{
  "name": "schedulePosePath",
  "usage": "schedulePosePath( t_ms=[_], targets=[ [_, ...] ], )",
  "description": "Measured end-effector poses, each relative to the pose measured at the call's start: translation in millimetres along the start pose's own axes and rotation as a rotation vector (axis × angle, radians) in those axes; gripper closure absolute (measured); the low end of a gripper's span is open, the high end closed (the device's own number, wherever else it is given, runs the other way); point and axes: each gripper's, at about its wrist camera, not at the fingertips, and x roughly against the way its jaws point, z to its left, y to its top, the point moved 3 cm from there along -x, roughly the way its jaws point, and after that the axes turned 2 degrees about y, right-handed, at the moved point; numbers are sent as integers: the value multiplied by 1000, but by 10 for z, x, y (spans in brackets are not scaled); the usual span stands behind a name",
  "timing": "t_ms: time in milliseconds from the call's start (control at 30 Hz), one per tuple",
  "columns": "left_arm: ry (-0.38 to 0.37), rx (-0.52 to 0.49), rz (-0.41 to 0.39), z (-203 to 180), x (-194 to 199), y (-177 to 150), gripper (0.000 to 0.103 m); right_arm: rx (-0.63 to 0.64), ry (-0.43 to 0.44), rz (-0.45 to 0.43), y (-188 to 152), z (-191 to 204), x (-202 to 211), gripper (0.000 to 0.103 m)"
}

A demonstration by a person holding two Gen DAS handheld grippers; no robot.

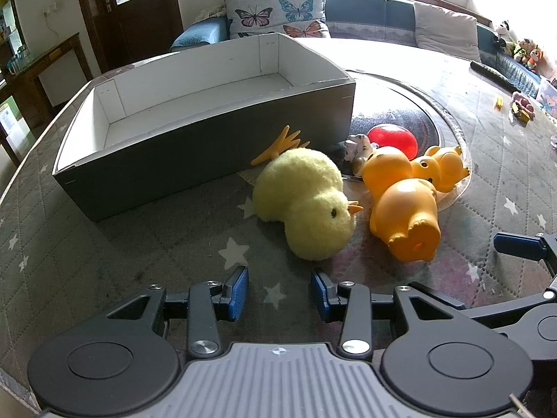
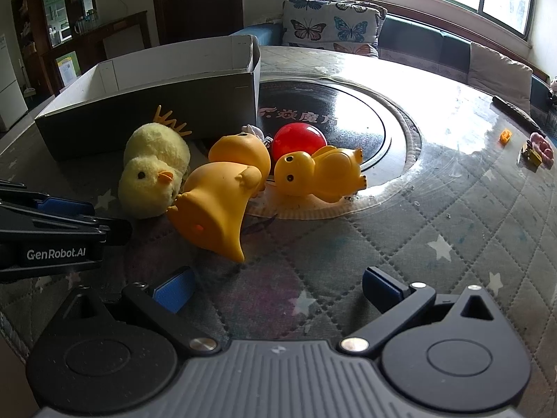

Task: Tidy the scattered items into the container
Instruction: 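Move the open left gripper toward the orange rubber toys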

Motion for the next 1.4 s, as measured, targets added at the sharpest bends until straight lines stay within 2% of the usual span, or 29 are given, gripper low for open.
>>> schedulePosePath(
  t_ms=[533, 1100, 1400],
  targets=[
    [-1, 6, -2, 36, -3, 9, 61, 8, 6, 1, 36, 43, -25, 0],
    [8, 60, -13, 270, 59, 86, 61, -19, -5, -13, 181, 32, -131, 0],
    [-31, 94, -64, 377, 200, 270, 61, 18, 28, -45, 210, 115, 19, 0]
  ],
)
